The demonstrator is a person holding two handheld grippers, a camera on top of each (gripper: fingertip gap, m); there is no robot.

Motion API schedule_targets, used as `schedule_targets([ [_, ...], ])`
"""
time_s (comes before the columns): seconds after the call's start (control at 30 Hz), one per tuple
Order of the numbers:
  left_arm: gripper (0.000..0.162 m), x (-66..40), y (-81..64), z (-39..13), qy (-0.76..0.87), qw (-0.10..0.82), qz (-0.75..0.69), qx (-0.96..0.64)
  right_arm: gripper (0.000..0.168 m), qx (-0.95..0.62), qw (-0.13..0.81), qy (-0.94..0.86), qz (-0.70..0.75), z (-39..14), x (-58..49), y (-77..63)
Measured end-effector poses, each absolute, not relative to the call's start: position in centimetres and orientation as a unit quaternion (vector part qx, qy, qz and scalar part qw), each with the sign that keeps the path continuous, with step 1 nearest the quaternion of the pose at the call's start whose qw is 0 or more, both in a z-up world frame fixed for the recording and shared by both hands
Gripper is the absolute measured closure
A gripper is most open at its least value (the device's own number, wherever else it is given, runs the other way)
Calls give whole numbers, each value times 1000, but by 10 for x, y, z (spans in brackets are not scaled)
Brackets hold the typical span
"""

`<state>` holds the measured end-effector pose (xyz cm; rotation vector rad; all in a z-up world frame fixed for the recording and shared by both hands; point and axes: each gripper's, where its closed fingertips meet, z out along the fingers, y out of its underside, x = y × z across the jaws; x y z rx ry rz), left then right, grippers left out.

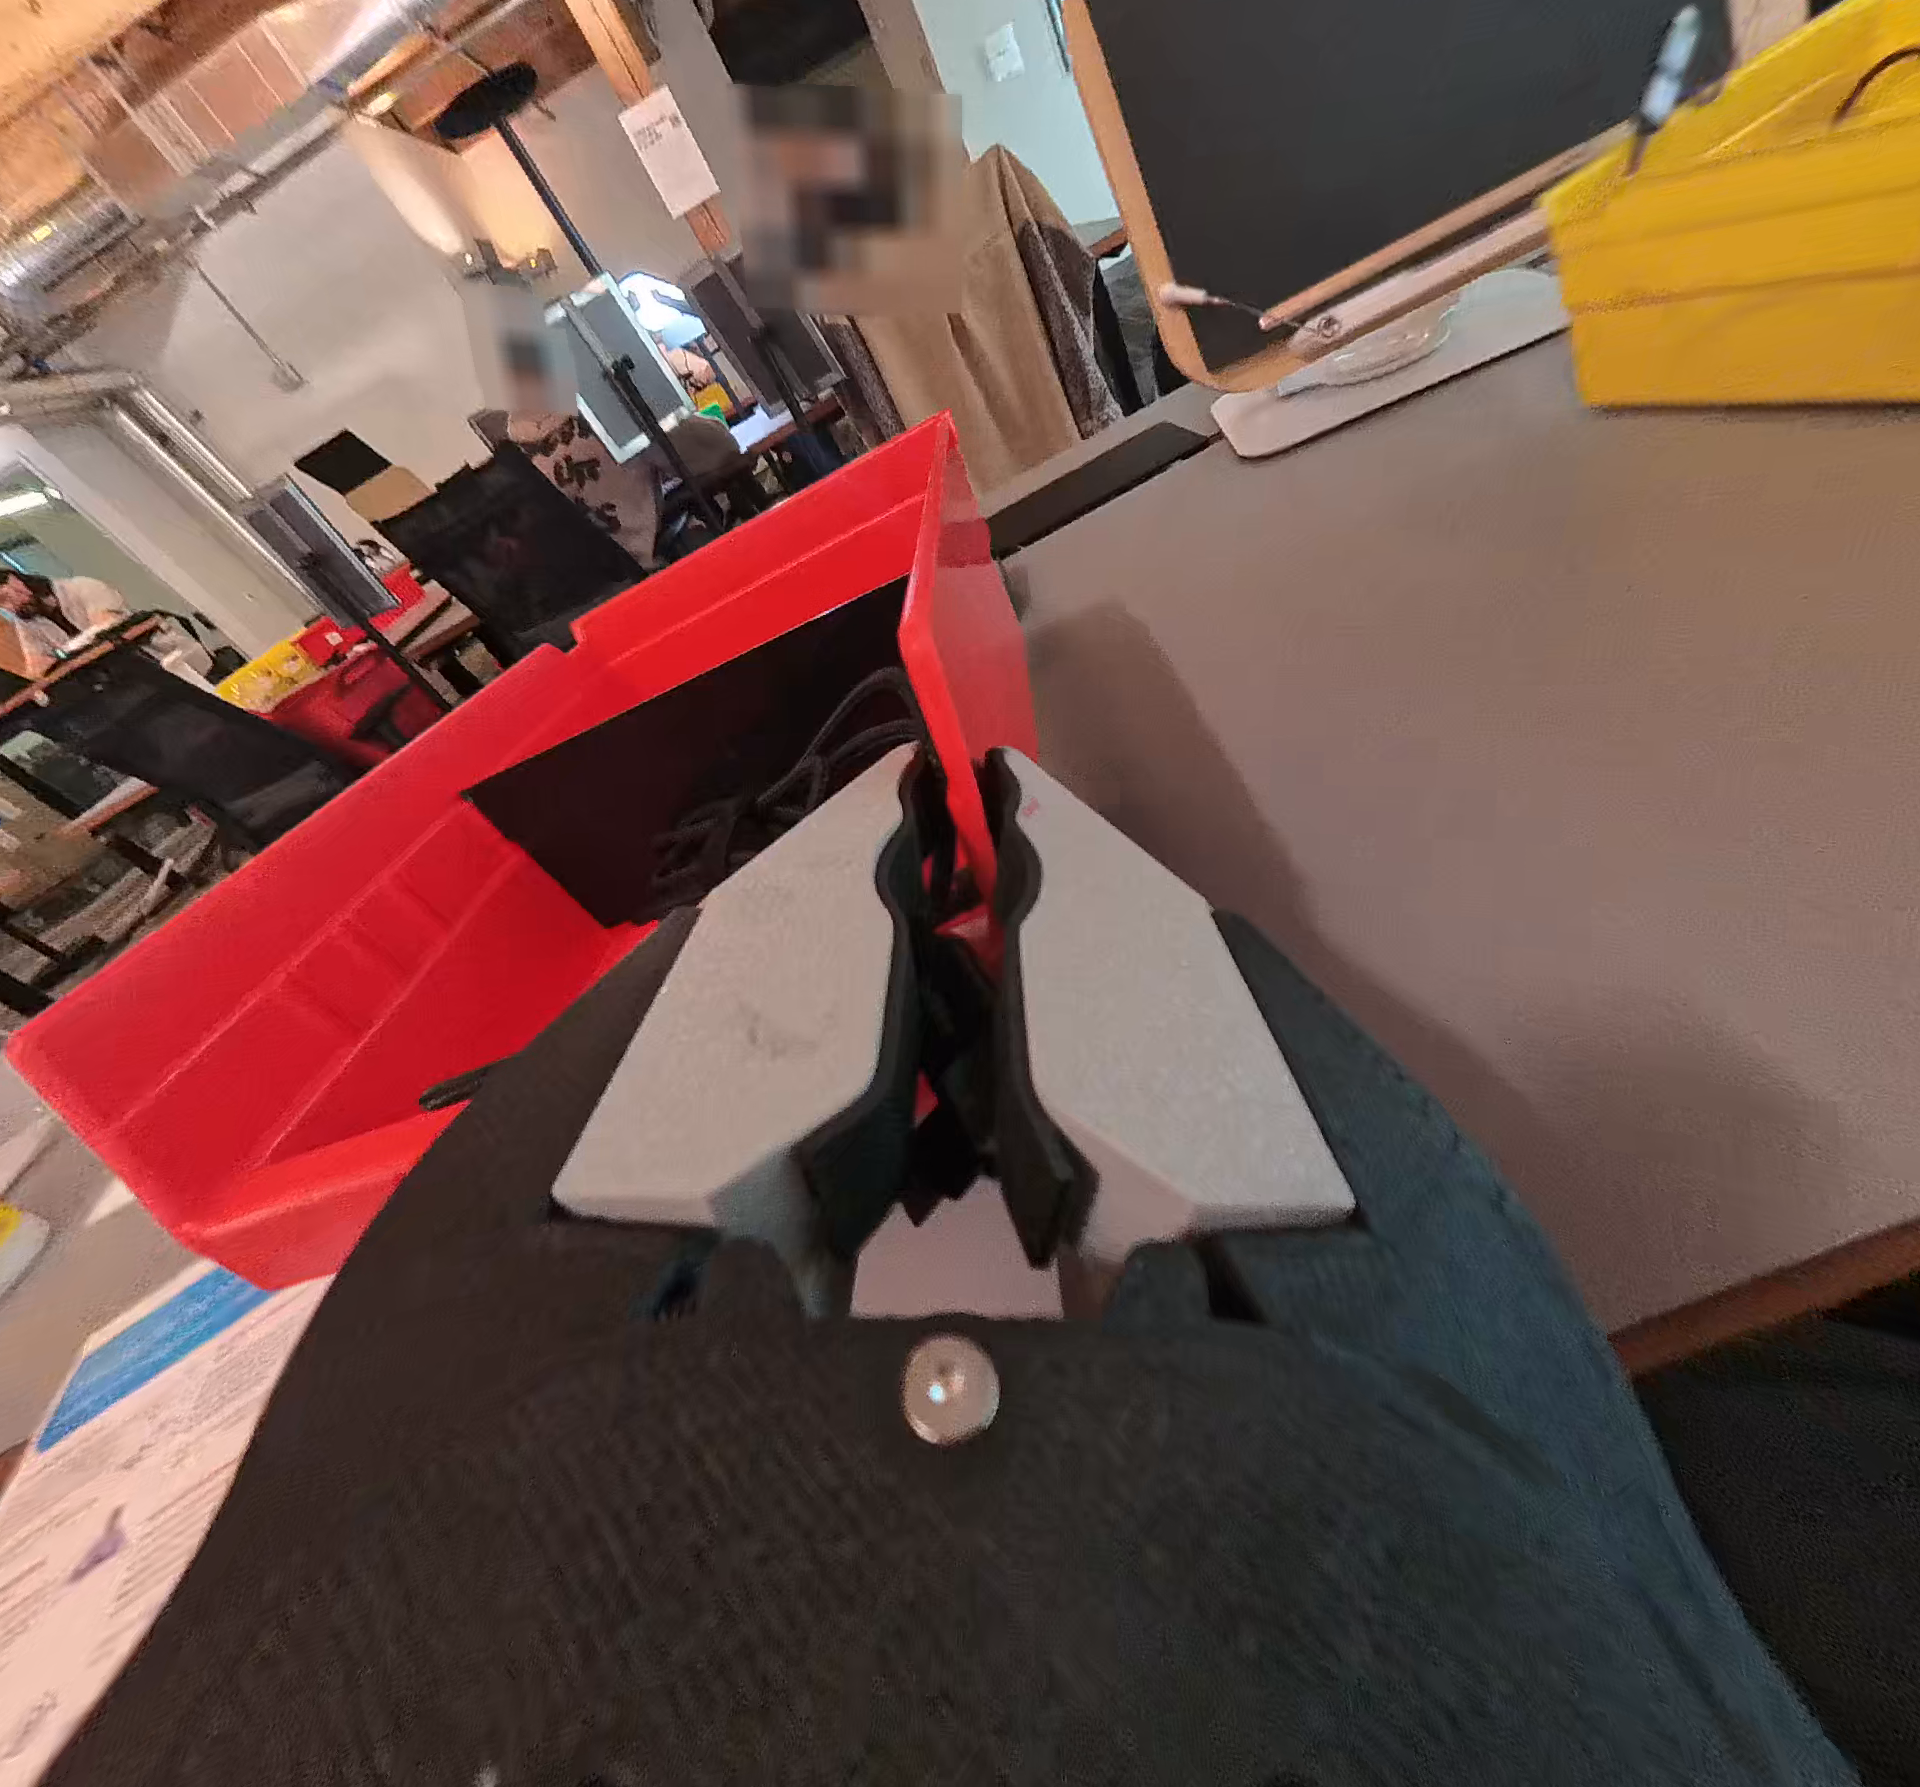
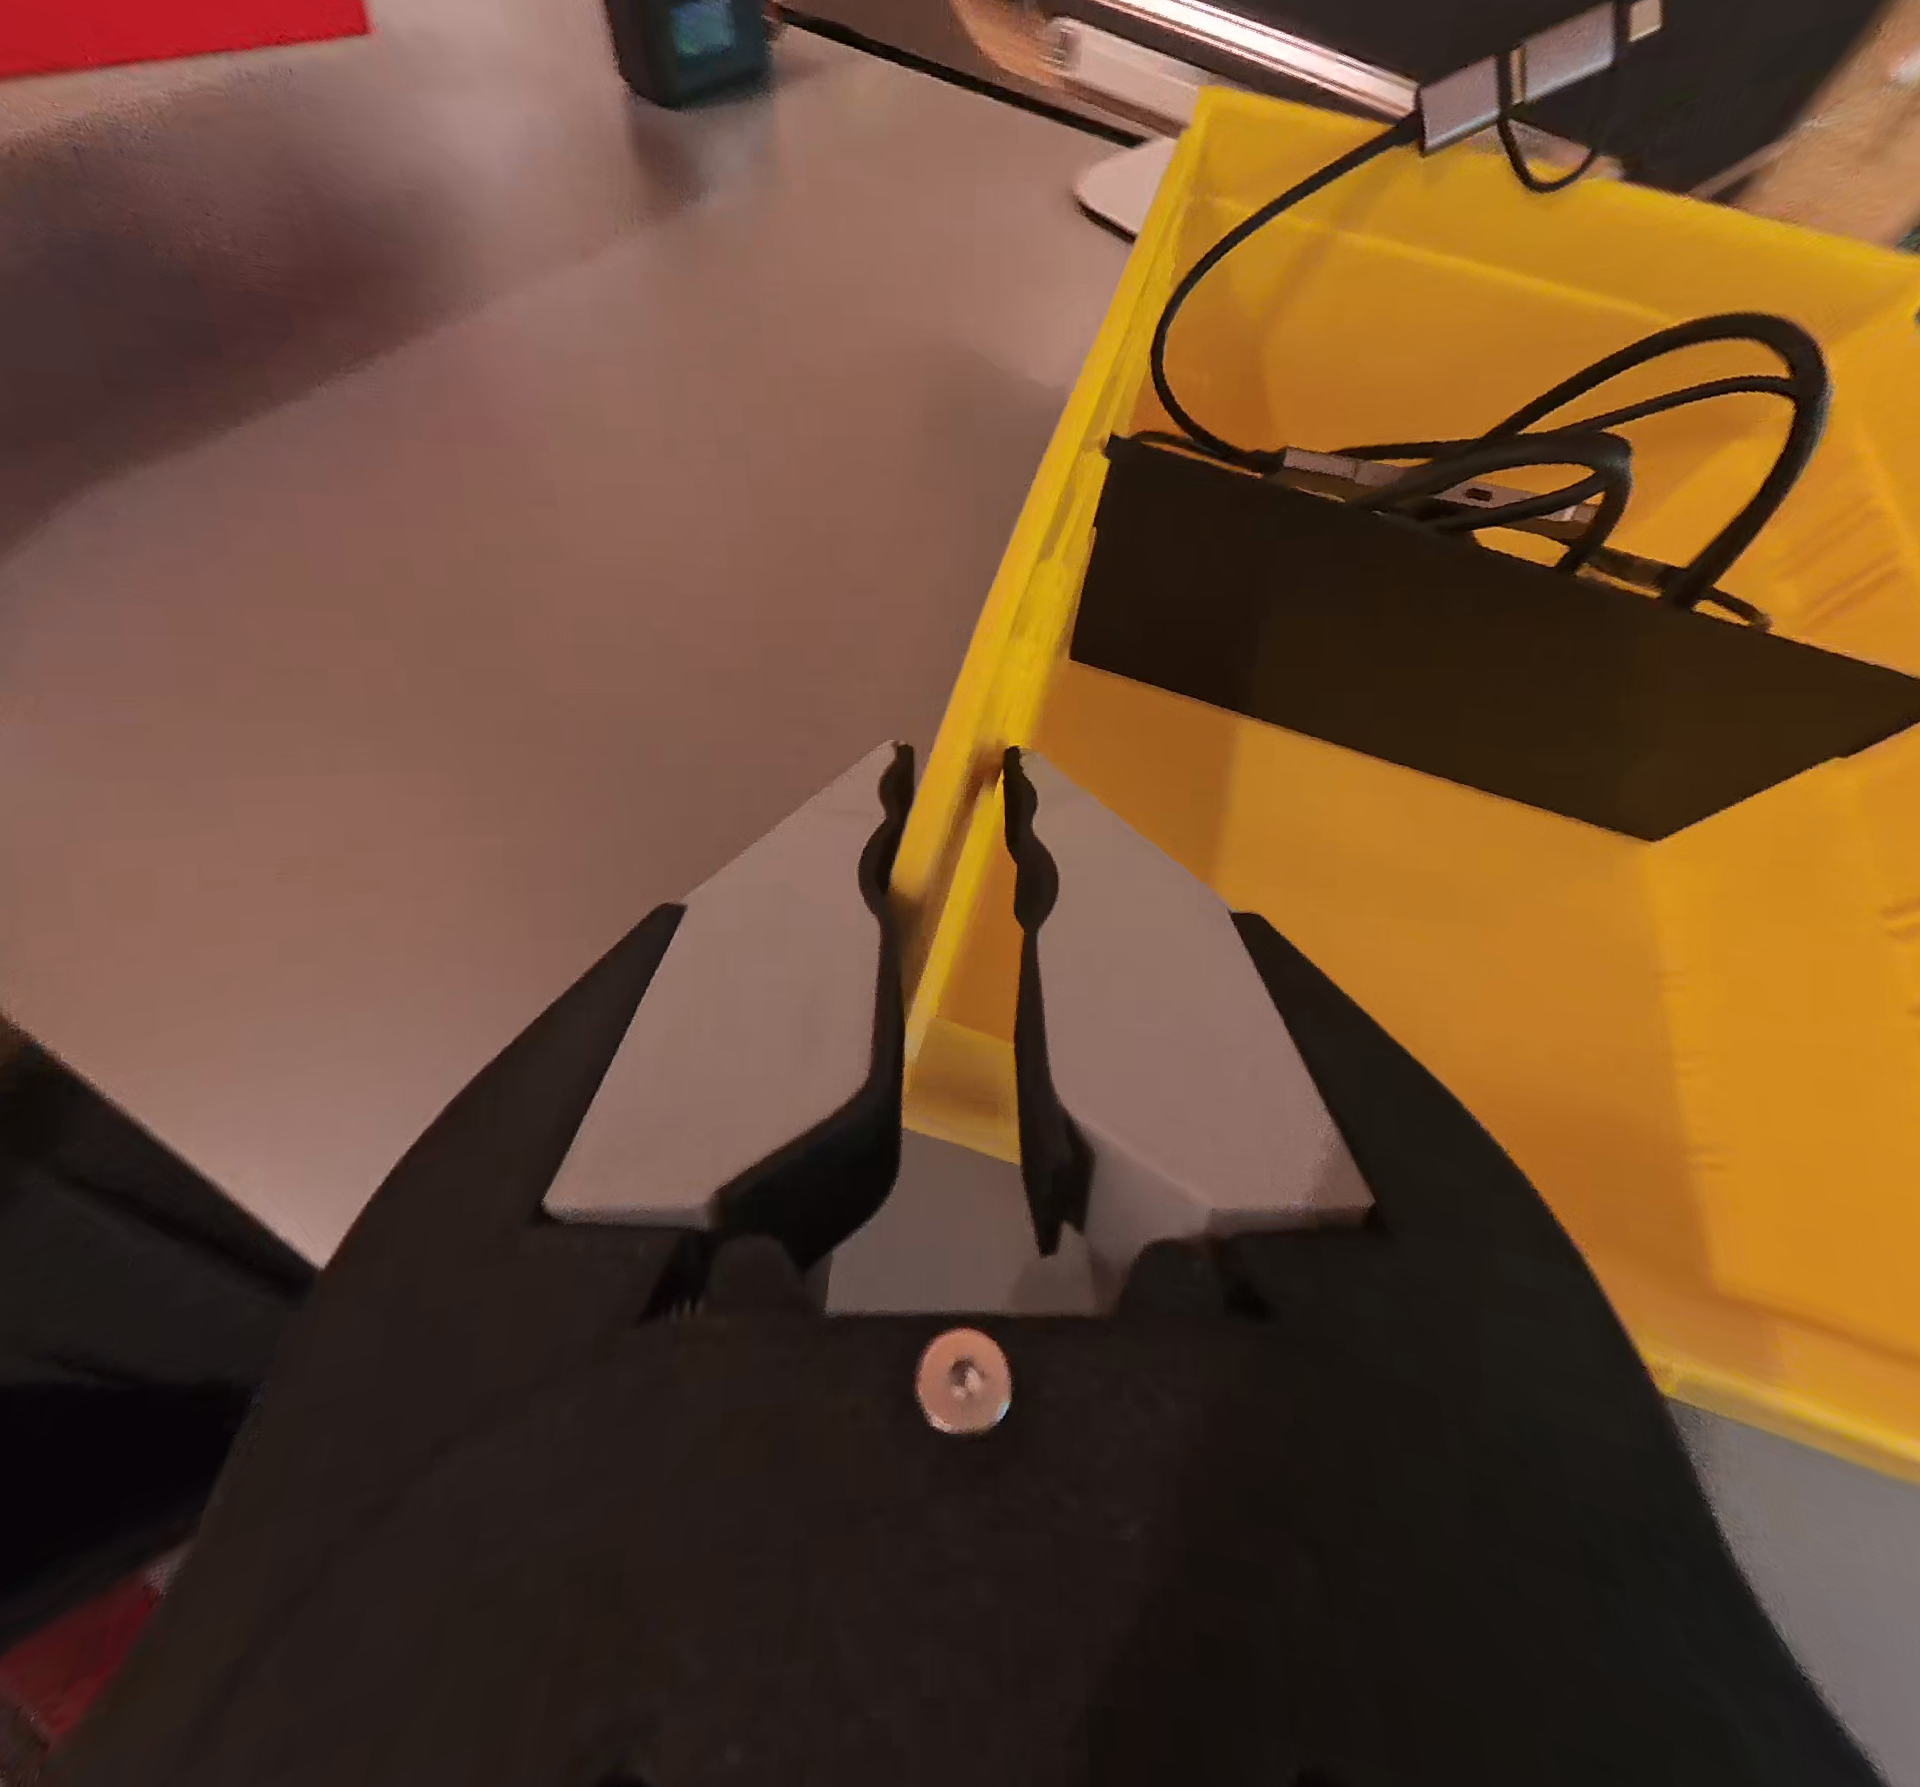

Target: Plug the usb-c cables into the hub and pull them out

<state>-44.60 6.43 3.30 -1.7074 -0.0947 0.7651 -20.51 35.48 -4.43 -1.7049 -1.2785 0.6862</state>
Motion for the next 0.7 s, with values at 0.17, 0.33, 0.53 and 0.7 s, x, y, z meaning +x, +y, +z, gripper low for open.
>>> schedule_targets([
  [0.17, 155, -440, 40, 71, -41, 625, 324, -709, 149, -670, 422, -505, 344, -44, -269, 282],
  [0.33, 155, -440, 15, 108, -42, 639, 350, -683, 144, -635, 422, -527, 375, -36, -352, 204],
  [0.53, 155, -447, 1, 137, -57, 651, 381, -654, 130, -585, 394, -614, 356, -40, -451, 115],
  [0.7, 155, -444, 4, 157, -49, 670, 373, -640, 129, -549, 430, -593, 404, -3, -462, 85],
])
